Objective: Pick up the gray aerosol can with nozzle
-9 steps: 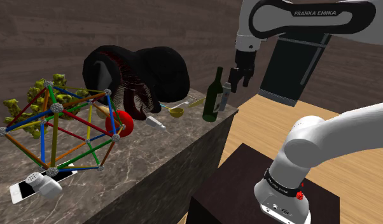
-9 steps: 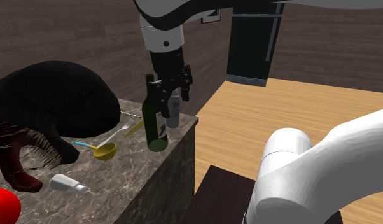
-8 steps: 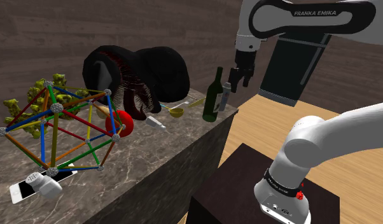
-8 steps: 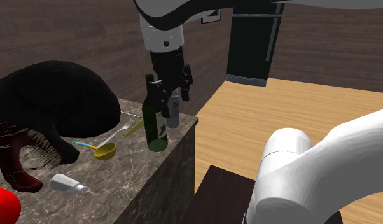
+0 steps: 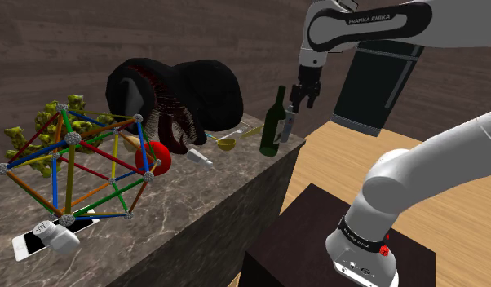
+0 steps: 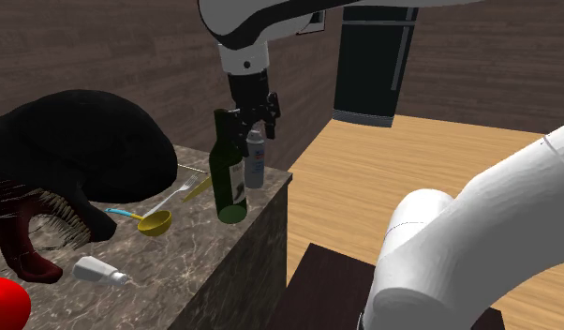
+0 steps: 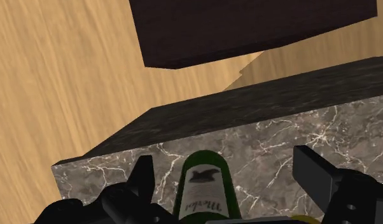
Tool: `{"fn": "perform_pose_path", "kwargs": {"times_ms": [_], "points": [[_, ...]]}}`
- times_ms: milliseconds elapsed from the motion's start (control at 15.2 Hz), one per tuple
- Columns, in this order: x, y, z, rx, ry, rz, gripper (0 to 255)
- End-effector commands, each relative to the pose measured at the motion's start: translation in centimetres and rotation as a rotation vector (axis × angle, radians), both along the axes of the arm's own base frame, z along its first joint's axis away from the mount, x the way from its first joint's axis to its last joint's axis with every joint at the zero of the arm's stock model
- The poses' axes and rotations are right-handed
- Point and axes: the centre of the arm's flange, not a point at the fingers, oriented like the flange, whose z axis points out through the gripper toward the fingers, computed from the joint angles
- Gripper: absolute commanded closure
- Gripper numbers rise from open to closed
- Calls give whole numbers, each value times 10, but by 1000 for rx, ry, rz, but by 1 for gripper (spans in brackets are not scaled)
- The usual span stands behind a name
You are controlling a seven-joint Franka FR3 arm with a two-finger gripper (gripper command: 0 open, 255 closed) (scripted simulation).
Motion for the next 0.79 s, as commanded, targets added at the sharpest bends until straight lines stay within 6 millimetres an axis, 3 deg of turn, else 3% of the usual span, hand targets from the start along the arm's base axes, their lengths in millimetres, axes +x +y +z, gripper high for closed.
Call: {"fn": "perform_pose_path", "kwargs": {"times_ms": [0, 726], "points": [[10, -25, -5, 8, -3, -12, 0], [75, -158, -38, 60, -19, -79, 0]]}}
